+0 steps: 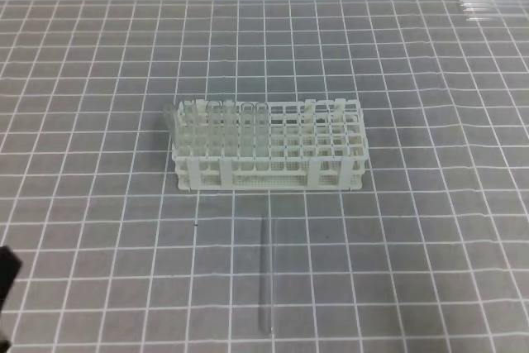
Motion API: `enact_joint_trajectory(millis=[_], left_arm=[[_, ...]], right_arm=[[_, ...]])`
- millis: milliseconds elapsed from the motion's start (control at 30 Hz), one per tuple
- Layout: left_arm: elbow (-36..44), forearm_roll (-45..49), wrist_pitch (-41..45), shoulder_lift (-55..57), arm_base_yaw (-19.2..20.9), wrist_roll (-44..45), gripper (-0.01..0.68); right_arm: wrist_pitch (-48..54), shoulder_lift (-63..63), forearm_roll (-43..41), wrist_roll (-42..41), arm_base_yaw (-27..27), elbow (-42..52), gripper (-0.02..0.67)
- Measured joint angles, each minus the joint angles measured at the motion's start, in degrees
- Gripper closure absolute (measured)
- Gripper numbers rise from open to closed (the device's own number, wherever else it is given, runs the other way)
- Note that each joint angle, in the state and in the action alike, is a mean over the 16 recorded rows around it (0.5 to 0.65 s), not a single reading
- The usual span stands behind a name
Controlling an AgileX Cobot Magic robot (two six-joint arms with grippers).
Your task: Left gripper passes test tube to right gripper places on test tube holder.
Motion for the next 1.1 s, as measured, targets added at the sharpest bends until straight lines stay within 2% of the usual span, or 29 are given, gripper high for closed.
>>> enact_joint_trajectory(millis=[367,600,767,967,1100], left_arm=[[-18.1,2.0,20.5,28.1,-0.1,5.1,0.675],[-24.8,2.5,23.6,41.2,-3.8,6.1,0.675],[-27.1,2.9,20.7,49.9,-10.5,3.7,0.675],[-30.9,5.1,16.9,61.0,-22.1,-2.4,0.675],[-36.9,10.5,18.2,68.3,-30.2,-9.7,0.675]], right_arm=[[15.6,18.8,-9.8,-1.1,0.0,-10.8,0.662],[20.7,23.5,-13.2,-1.9,0.0,-13.5,0.662],[21.1,24.1,-13.8,-2.3,0.0,-13.8,0.662],[20.8,24.1,-13.8,-2.6,0.0,-13.8,0.662],[20.7,24.1,-13.5,-2.6,0.0,-13.8,0.662]])
